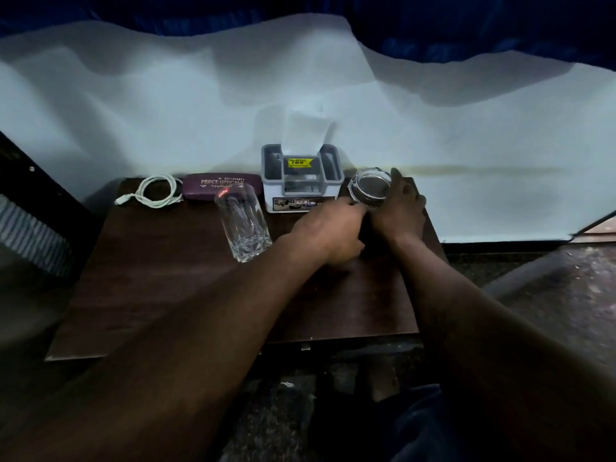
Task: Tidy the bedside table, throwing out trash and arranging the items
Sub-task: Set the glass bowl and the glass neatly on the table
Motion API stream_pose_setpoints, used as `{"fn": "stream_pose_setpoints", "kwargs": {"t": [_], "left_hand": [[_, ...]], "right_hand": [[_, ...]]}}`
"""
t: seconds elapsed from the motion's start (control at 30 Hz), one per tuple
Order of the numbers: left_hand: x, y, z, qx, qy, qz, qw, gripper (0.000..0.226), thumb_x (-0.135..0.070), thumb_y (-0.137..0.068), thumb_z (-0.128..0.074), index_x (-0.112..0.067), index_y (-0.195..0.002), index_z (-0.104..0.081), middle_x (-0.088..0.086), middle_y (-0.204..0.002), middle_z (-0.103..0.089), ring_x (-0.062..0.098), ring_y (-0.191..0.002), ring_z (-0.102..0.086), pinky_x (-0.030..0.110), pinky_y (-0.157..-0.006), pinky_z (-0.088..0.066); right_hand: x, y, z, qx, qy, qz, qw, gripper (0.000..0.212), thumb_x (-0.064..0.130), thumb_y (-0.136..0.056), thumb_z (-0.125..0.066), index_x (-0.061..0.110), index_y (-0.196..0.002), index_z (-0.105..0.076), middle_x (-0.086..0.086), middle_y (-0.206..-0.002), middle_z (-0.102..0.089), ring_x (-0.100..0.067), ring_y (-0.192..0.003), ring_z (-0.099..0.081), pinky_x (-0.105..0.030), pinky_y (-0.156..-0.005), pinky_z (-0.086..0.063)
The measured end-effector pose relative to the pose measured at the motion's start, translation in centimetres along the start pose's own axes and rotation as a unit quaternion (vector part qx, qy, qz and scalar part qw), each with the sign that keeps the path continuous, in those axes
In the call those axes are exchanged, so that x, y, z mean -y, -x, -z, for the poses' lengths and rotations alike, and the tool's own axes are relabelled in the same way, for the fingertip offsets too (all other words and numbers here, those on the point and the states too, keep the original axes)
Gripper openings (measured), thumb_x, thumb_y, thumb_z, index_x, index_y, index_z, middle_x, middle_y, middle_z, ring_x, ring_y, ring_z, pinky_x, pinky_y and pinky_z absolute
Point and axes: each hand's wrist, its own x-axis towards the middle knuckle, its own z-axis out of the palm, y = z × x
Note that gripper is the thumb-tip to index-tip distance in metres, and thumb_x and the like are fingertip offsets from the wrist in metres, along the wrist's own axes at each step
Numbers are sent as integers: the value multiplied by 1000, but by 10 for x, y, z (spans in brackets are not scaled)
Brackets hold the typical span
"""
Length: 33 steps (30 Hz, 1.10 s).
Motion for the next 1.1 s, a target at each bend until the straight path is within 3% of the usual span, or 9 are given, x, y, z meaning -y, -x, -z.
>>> {"fn": "stream_pose_setpoints", "kwargs": {"t": [0.13, 0.43, 0.67, 0.73, 0.83, 0.87, 0.97, 1.03, 1.1], "left_hand": [[-5, -17, -9, 11, 12, 13, 1000, 59, -33, -85, -74, -14, -138, -55, 12, -136, -59, 34, -126, -58, 43, -104, -50], [-7, -22, -14, 18, 18, 49, 998, 72, -37, -85, -75, -8, -143, -44, 19, -137, -57, 39, -125, -58, 43, -99, -49], [-21, -20, -8, -39, 126, 40, 990, 112, -24, -87, -68, -20, -165, 12, 23, -148, -50, 40, -124, -59, 42, -96, -49], [-24, -22, -8, -58, 160, 31, 985, 109, -24, -86, -69, -20, -166, 4, 20, -151, -50, 38, -129, -56, 41, -102, -49], [-23, -23, -14, -2, 146, 25, 989, 99, -29, -83, -77, -19, -163, -20, 19, -148, -52, 37, -132, -55, 36, -105, -47], [-23, -23, -17, 21, 132, 20, 991, 96, -30, -82, -78, -19, -162, -25, 17, -149, -51, 36, -133, -54, 35, -105, -46], [-23, -23, -22, 42, 85, 2, 995, 93, -32, -81, -77, -17, -161, -32, 15, -156, -45, 36, -138, -50, 38, -112, -45], [-22, -26, -23, 40, 68, 4, 997, 90, -36, -83, -76, -12, -159, -34, 15, -160, -41, 36, -141, -47, 40, -114, -44], [-21, -28, -24, 43, 56, 9, 997, 90, -37, -84, -75, -9, -158, -34, 14, -163, -37, 35, -143, -45, 39, -115, -43]], "right_hand": [[-1, -11, -3, -5, 41, -3, 999, 72, 32, -95, -62, 35, -160, -32, -10, -160, -39, -42, -142, -35, -52, -111, -42], [2, -7, 8, -14, -4, 3, 1000, 65, 59, -80, -72, 27, -135, -58, -13, -136, -59, -41, -129, -53, -45, -103, -50], [15, -2, 33, 29, -159, -111, 981, 72, 86, -79, -47, 25, -111, -68, 0, -103, -74, -27, -97, -70, -37, -85, -56], [16, -1, 38, 63, -290, -173, 939, 59, 76, -88, -44, 23, -97, -71, 1, -93, -72, -21, -79, -68, -32, -67, -52], [14, 1, 39, 152, -516, -262, 801, 46, 57, -95, -41, 17, -88, -64, -1, -62, -62, -17, -44, -57, -20, -43, -40], [12, 1, 39, 168, -539, -273, 778, 45, 56, -96, -41, 18, -86, -63, 0, -56, -59, -16, -37, -52, -17, -40, -38], [4, 1, 35, 187, -532, -284, 775, 54, 64, -100, -39, 18, -93, -68, -2, -68, -66, -18, -49, -59, -18, -42, -45], [1, 0, 30, 182, -488, -284, 805, 65, 69, -104, -31, 20, -95, -73, -6, -79, -72, -22, -59, -68, -24, -48, -54], [1, 2, 29, 173, -434, -268, 842, 63, 67, -105, -32, 27, -80, -74, -7, -74, -74, -22, -53, -72, -28, -47, -57]]}}
